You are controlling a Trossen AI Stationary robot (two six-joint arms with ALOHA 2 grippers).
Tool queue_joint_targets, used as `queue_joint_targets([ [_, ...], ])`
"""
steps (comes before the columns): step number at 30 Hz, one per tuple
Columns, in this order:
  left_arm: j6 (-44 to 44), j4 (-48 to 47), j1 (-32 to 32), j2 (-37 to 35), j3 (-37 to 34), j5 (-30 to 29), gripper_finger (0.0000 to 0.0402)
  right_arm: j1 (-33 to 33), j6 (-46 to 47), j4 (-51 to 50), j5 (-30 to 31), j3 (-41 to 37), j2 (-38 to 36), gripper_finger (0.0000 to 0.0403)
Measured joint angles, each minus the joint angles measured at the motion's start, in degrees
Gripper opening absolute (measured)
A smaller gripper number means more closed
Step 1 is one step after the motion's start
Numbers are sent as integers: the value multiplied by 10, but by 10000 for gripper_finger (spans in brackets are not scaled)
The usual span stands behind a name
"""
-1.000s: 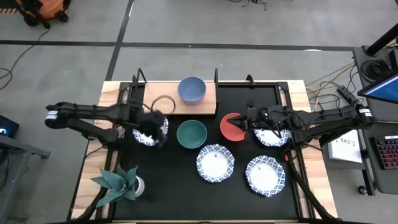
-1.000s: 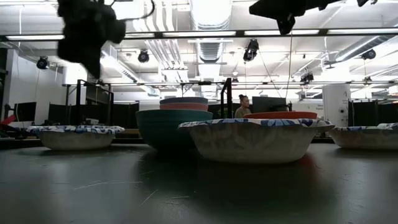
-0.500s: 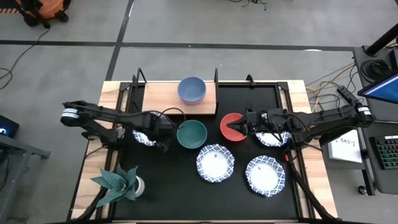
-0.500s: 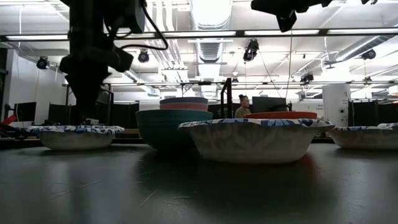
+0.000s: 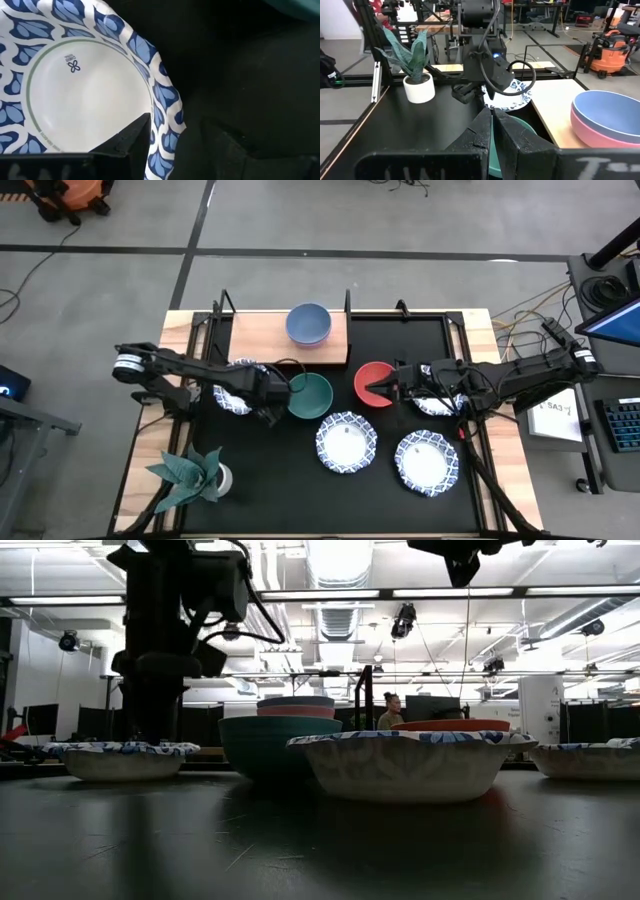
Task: Place and stack bowls onto a shelf
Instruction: Put the white patterned bowl on the shelf
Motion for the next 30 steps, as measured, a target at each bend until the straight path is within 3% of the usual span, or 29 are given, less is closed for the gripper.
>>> queue_joint_targets([
  [12,4,15,0,47,-3,-16,118,0,0,-1,0,0,0,9],
  [22,12,10,-1,45,-3,-5,8,0,-1,-12,0,0,0,9],
  [27,18,-24,-9,32,8,5,4,0,-9,-13,0,0,0,9],
  [30,66,-73,-25,19,36,10,2,0,-15,-13,0,0,0,9],
])
